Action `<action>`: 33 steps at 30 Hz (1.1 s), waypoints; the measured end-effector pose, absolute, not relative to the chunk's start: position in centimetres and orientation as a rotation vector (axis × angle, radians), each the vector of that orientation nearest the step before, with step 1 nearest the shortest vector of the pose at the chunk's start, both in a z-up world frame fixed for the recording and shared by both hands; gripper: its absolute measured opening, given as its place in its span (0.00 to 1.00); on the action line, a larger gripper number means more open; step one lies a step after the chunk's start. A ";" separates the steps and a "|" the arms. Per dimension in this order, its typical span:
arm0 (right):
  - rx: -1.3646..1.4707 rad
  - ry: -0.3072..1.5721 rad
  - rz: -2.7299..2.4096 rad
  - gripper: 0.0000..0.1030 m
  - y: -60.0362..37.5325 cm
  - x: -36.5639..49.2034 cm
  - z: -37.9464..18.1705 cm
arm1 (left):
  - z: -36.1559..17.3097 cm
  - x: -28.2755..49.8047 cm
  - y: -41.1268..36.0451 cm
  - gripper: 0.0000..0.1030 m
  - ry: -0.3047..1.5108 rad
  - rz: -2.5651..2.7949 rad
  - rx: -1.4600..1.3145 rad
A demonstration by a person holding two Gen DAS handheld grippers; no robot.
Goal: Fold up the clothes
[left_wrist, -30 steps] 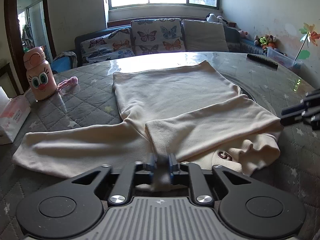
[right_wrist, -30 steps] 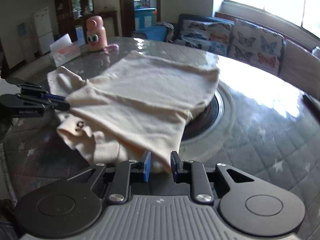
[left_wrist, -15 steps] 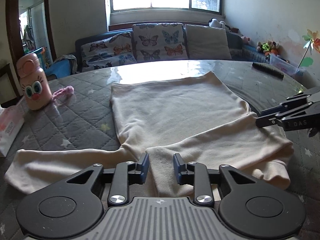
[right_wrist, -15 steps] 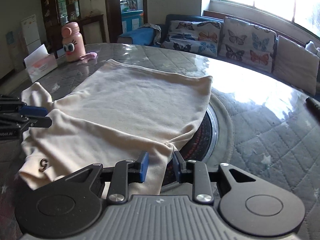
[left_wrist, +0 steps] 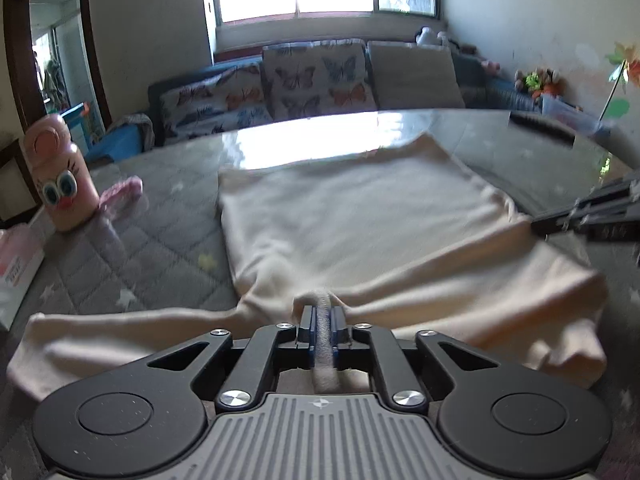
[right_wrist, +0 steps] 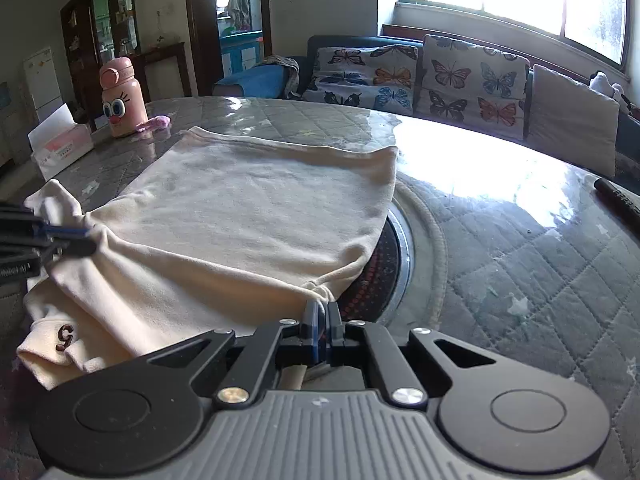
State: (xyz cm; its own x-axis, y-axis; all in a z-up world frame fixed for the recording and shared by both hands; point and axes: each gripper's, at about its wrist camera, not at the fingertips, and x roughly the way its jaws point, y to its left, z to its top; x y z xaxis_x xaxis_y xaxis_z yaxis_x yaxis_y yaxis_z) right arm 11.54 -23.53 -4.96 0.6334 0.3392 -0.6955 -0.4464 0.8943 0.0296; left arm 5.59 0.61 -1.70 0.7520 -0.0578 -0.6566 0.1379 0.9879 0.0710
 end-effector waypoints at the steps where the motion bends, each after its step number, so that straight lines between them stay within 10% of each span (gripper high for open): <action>1: -0.151 0.756 0.454 0.04 -23.5 11.5 -4.8 | -1.5 5.4 0.7 0.14 0.705 -0.107 0.114; 21: -0.182 0.740 0.535 0.16 -20.4 11.7 -4.4 | -1.2 5.1 2.6 0.19 0.676 -0.053 0.076; 24: -0.194 0.735 0.581 0.32 -19.2 10.6 -4.0 | -0.8 4.3 3.8 0.26 0.672 -0.008 0.056; 33: -0.271 0.737 0.747 0.34 -13.1 8.2 -4.3 | -0.2 2.1 9.2 0.41 0.668 0.180 -0.006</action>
State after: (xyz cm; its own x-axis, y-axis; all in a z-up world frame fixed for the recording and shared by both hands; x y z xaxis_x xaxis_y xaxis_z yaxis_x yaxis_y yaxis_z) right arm 8.16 -13.06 -4.31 0.5011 0.5186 -0.6928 -0.6995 0.7141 0.0286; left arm 2.12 9.19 -0.24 0.7704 0.1639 -0.6162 -0.1675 0.9845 0.0525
